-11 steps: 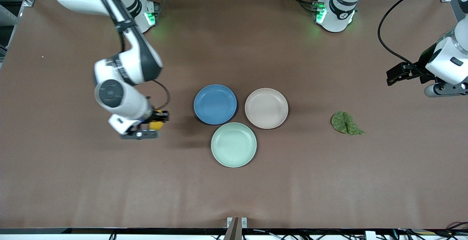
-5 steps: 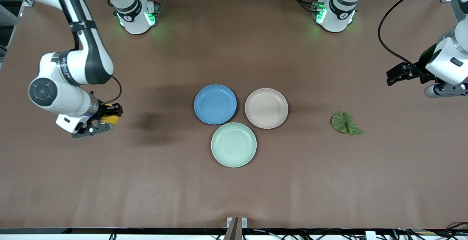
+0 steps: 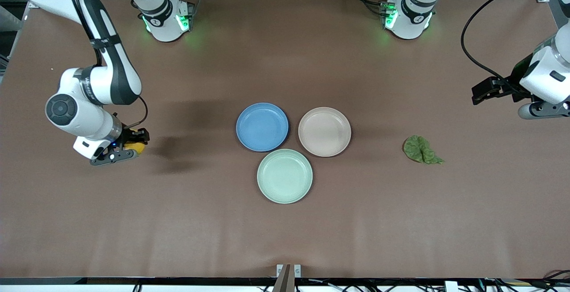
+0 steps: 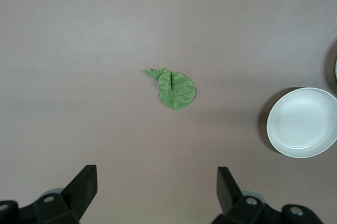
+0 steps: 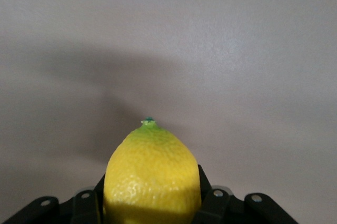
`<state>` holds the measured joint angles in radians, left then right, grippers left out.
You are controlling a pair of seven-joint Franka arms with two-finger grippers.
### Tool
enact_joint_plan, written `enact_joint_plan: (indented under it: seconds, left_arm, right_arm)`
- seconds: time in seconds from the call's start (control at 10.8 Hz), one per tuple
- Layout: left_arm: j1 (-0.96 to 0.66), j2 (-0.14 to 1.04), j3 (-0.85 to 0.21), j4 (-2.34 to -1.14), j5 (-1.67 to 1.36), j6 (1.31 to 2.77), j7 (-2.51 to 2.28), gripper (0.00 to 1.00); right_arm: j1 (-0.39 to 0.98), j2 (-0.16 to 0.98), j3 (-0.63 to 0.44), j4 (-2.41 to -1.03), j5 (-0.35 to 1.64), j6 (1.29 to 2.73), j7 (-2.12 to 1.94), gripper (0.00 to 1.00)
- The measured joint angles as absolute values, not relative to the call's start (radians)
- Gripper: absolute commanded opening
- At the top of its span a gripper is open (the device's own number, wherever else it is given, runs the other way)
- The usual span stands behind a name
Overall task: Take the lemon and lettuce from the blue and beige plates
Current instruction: 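Lift the lemon with the right gripper and carry it off the plate, then lower the lemon and open the right gripper onto the table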
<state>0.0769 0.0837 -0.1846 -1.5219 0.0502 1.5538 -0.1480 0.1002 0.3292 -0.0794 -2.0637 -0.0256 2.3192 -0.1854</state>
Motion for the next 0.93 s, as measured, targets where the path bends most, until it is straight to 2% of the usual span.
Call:
enact_joint_plan:
  seconds: [0.37, 0.47, 0.56, 0.65, 0.93]
  left_arm:
    - [0.078, 0.085, -0.186, -1.522, 0.05, 1.554, -0.145, 1.0]
    - [0.078, 0.085, -0.186, -1.522, 0.05, 1.554, -0.145, 1.0]
    - [0.079, 0.085, -0.185, -1.522, 0.05, 1.554, -0.145, 1.0]
    - [0.08, 0.085, -0.185, -1.522, 0.05, 1.554, -0.145, 1.0]
    - [0.081, 0.085, -0.185, -1.522, 0.05, 1.554, -0.145, 1.0]
  right_arm:
    - [0.095, 0.437, -0.079, -2.068, -0.016, 2.414, -0.185, 0.11]
    - [0.095, 0.462, -0.079, -2.068, 0.005, 2.438, -0.185, 0.18]
    - [0.095, 0.481, -0.079, -2.067, 0.023, 2.46, -0.185, 0.39]
    - [0.095, 0.491, -0.079, -2.067, 0.026, 2.467, -0.185, 0.99]
    - [0.095, 0.493, -0.079, -2.054, 0.027, 2.468, -0.185, 1.0]
